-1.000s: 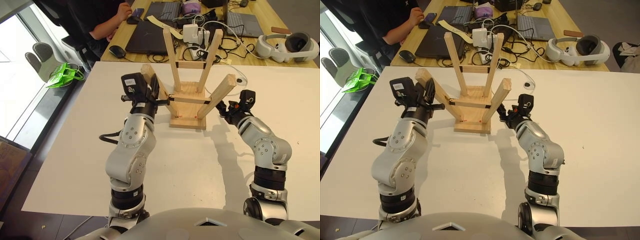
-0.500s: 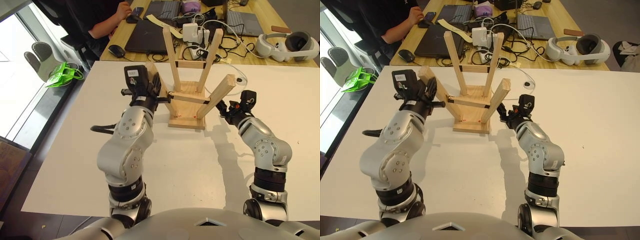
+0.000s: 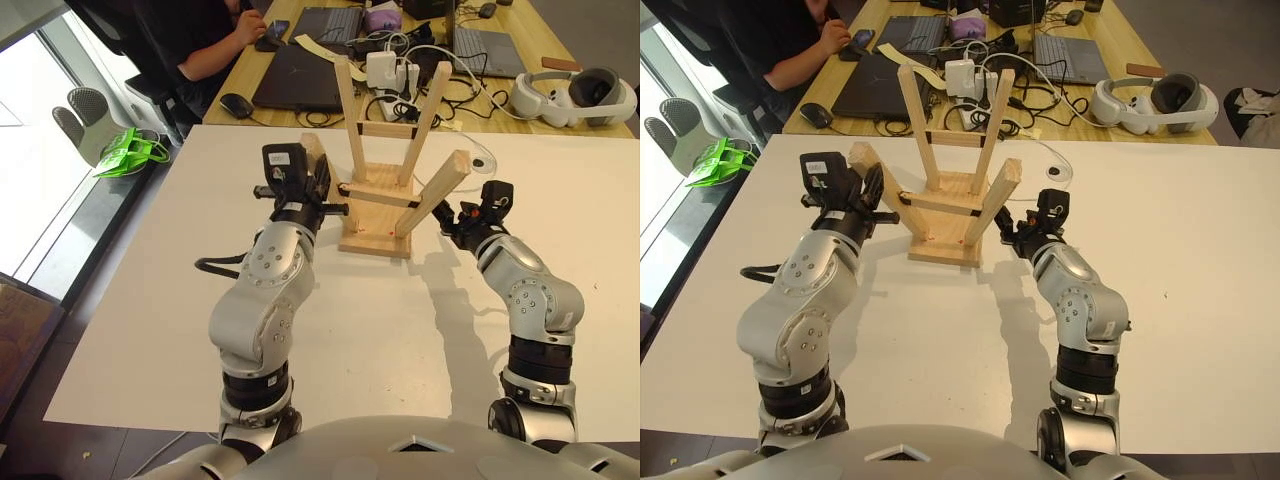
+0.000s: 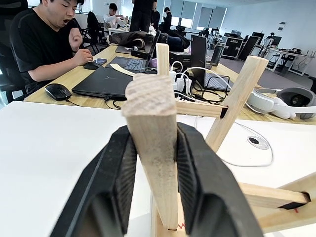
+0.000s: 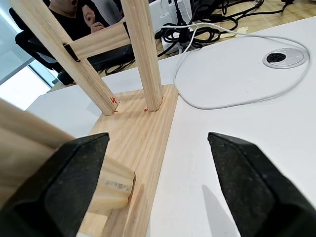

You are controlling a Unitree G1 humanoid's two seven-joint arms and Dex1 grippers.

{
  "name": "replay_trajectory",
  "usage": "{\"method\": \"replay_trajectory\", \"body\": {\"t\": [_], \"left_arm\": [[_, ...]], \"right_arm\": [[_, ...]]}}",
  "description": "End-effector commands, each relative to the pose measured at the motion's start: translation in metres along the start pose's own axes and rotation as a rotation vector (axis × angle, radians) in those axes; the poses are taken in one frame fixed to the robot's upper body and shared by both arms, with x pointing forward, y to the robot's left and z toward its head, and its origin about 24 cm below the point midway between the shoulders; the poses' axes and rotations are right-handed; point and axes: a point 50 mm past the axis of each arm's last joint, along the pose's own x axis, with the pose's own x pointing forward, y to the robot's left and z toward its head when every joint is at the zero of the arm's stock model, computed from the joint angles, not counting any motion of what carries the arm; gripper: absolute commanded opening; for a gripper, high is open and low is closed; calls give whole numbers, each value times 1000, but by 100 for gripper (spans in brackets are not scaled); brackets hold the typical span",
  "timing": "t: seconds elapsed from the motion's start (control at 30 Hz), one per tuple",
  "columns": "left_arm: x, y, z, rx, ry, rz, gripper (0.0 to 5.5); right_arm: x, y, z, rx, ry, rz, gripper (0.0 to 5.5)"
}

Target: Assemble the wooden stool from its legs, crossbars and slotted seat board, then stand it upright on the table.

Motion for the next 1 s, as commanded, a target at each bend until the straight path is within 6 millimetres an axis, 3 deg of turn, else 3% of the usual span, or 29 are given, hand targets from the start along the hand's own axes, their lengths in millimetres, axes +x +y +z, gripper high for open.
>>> {"method": "replay_trajectory", "body": {"t": [0.03,0.17,0.27,0.33,0.37,0.43,0.57,0.67,0.83,1.0], "left_arm": [[7,-1,-26,79,183,-3,102],[4,4,-27,84,188,10,102],[3,7,-28,75,189,25,102],[3,4,-29,70,190,16,102],[4,3,-28,66,188,11,102],[5,1,-27,54,180,8,102],[5,2,-27,46,175,15,102],[3,4,-29,33,178,32,102],[2,3,-27,2,164,33,102],[4,-1,-25,-3,156,14,102]], "right_arm": [[-5,4,38,-5,-256,2,374],[-36,14,108,-266,-706,-73,374],[-60,59,148,-417,-963,19,374],[-73,97,157,-388,-1045,179,374],[-76,113,155,-342,-1034,275,374],[-72,134,132,-211,-890,434,374],[-45,125,73,-82,-522,420,296],[-34,109,51,-43,-398,333,231],[-20,95,33,-73,-310,237,161],[-6,95,31,-77,-306,200,79]]}}
